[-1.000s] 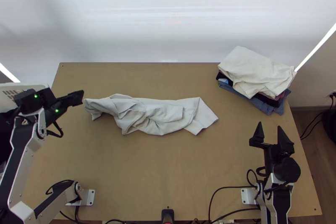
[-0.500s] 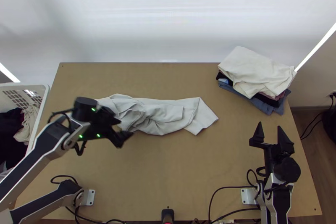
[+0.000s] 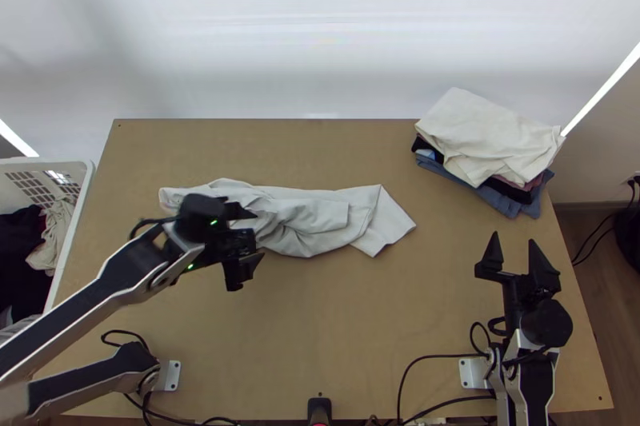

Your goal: Fold the t-shirt

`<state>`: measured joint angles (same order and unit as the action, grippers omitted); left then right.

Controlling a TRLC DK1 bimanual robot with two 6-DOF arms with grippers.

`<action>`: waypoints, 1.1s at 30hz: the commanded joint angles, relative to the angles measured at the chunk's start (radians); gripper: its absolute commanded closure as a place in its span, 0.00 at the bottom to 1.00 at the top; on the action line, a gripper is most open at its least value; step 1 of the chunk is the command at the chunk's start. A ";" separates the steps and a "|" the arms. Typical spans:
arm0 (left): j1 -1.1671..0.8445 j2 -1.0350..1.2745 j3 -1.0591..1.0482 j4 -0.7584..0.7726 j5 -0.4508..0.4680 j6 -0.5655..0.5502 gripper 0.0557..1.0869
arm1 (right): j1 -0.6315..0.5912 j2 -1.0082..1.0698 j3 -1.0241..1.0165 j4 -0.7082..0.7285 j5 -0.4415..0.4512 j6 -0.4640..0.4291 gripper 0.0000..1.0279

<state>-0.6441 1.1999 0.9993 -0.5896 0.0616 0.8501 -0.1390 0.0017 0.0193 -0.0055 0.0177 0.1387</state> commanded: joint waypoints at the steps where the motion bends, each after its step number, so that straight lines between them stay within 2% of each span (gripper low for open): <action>1: 0.021 0.107 0.104 -0.022 -0.006 0.083 0.05 | -0.005 -0.003 -0.010 -0.007 0.008 0.012 0.04; 8: 0.070 0.279 0.223 -0.030 -0.006 0.135 0.05 | -0.005 -0.003 -0.010 -0.007 0.008 0.012 0.04; 14: 0.093 0.348 0.275 -0.116 -0.008 0.199 0.06 | -0.005 -0.003 -0.010 -0.007 0.008 0.012 0.04; 17: 0.106 0.379 0.298 -0.150 -0.008 0.214 0.20 | -0.005 -0.003 -0.010 -0.007 0.008 0.012 0.04; 18: 0.109 0.383 0.300 -0.156 -0.008 0.214 0.29 | -0.005 -0.003 -0.010 -0.007 0.008 0.012 0.04; 24: 0.093 0.386 0.300 -0.102 0.003 0.202 0.97 | -0.005 -0.003 -0.010 -0.007 0.008 0.012 0.04; 33: 0.104 0.365 0.275 -0.136 0.030 0.084 0.96 | -0.005 -0.003 -0.010 -0.007 0.008 0.012 0.04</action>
<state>-0.5457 1.5730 1.2785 -0.7036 0.0776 0.9737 -0.1390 0.0017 0.0193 -0.0055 0.0181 0.1387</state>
